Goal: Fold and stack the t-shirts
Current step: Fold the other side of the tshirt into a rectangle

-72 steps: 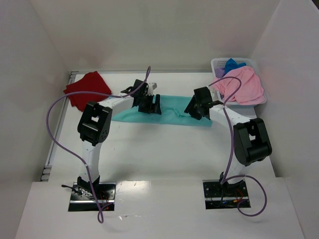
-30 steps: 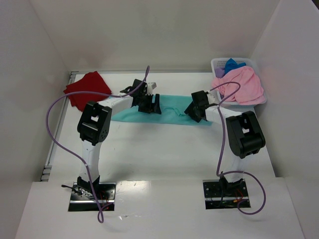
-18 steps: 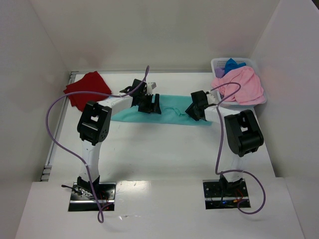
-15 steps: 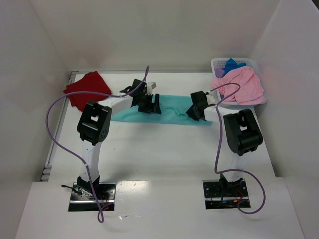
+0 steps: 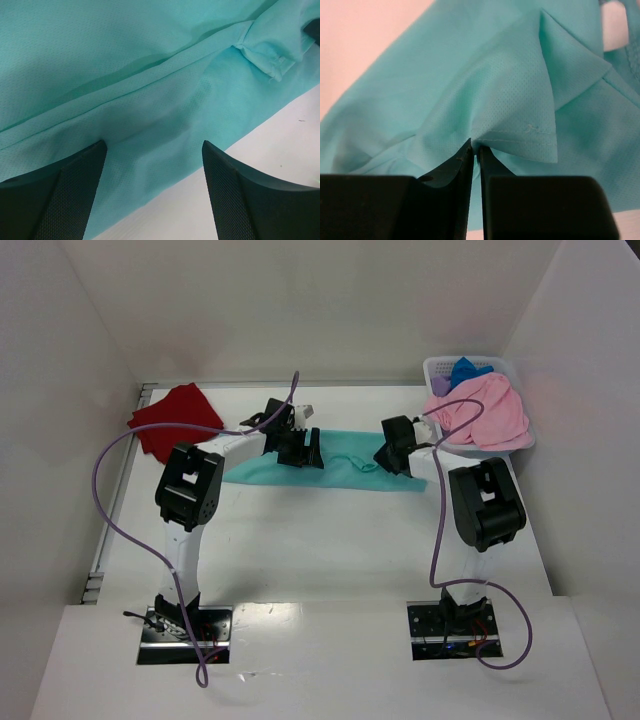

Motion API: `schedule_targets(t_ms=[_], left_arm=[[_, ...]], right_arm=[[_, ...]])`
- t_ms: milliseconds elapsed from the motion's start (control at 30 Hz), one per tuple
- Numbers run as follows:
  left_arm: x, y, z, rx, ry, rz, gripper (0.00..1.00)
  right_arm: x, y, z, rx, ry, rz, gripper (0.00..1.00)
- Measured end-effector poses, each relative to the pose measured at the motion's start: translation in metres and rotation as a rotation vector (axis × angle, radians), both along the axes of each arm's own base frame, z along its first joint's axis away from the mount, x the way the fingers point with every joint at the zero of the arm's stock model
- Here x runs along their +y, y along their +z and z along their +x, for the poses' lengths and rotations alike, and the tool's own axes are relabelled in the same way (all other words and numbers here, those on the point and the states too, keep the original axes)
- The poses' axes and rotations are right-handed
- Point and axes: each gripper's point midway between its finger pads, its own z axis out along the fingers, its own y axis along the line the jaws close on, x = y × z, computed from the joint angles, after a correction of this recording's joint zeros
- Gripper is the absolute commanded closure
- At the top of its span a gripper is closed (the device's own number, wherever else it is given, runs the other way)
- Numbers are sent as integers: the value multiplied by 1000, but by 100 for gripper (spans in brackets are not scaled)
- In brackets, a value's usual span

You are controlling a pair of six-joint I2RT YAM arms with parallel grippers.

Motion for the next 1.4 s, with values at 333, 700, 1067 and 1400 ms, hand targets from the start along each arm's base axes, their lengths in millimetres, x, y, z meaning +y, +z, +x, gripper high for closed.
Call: schedule_targets(t_ms=[333, 700, 1067, 1400], left_arm=[[0, 0, 0, 2, -2, -2, 14], [0, 0, 0, 5, -4, -9, 14], [-2, 0, 2, 3, -6, -14, 14], [-2, 0, 2, 3, -7, -15, 14]], right_arm=[[2, 29, 34, -83, -7, 13, 83], [-4, 10, 64, -64, -8, 0, 56], [3, 34, 88, -190, 74, -1, 28], [-8, 120, 92, -390, 113, 67, 29]])
